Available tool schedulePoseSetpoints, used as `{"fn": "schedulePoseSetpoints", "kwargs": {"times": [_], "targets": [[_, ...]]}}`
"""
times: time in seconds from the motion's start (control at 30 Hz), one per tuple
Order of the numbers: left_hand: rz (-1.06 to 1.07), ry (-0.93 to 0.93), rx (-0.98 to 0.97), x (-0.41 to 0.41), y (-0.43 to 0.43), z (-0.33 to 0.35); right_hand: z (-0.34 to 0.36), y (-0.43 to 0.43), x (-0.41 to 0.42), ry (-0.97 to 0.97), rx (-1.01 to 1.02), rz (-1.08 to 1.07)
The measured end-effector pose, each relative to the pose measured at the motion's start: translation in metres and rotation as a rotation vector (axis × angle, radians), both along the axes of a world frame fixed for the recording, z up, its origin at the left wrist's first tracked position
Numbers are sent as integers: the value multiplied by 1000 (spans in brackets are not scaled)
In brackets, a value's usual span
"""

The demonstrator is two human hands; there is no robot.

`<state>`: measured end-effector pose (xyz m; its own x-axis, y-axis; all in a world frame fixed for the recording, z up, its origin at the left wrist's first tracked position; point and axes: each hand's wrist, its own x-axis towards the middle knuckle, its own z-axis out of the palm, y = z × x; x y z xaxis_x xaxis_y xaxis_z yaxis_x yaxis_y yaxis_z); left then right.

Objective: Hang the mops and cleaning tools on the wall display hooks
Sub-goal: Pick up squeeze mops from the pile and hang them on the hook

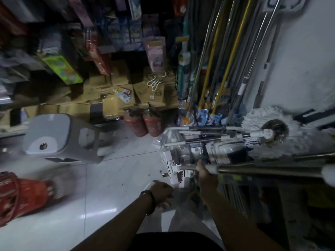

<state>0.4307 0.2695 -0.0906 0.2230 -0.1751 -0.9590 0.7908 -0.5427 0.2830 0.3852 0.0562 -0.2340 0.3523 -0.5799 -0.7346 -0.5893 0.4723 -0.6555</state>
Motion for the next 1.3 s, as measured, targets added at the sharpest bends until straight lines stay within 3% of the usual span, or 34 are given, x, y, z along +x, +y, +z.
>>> {"fn": "schedulePoseSetpoints", "kwargs": {"times": [0.07, 0.2, 0.37, 0.43, 0.5, 0.63, 0.67, 0.73, 0.8, 0.87, 0.9, 0.97, 1.03, 1.13, 1.17, 1.23, 1.3], "targets": [[148, 48, -20, 7, 8, -4, 18, 5, 5, 82, 5, -15], [393, 143, -143, 27, 9, -16, 125, 39, 26, 45, -65, -10], [690, 248, -191, 53, 5, -53, 207, 84, 43, -64, -97, 11], [1024, 453, -291, 58, 7, -38, 230, 97, 45, -97, -72, 20], [1147, 397, -323, 64, 14, -38, 252, 109, 49, -91, -42, 47], [1486, 522, -321, 66, 35, -83, 282, 116, 58, -51, 23, 96], [1492, 500, -329, 70, 37, -100, 286, 116, 59, -38, 32, 96], [1181, 289, -265, 78, 39, -136, 289, 116, 59, -16, 44, 95], [1179, 390, -363, 84, 35, -157, 291, 115, 60, -18, 64, 84], [1194, 324, -329, 87, 37, -143, 291, 119, 60, -75, 129, -8], [1370, 411, -315, 87, 39, -130, 289, 123, 60, -106, 169, -65], [1487, 482, -312, 90, 45, -111, 279, 131, 60, -106, 208, -87], [1447, 413, -246, 89, 47, -95, 270, 141, 59, -43, 267, -47], [1446, 464, -501, 86, 48, -78, 265, 152, 64, 81, 556, 119], [1358, 443, -548, 84, 48, -80, 268, 156, 68, 106, 569, 202], [1219, 396, -562, 78, 47, -77, 268, 164, 74, 72, 224, 459], [1247, 419, -591, 72, 43, -66, 255, 162, 81, -30, -583, 864]]}}
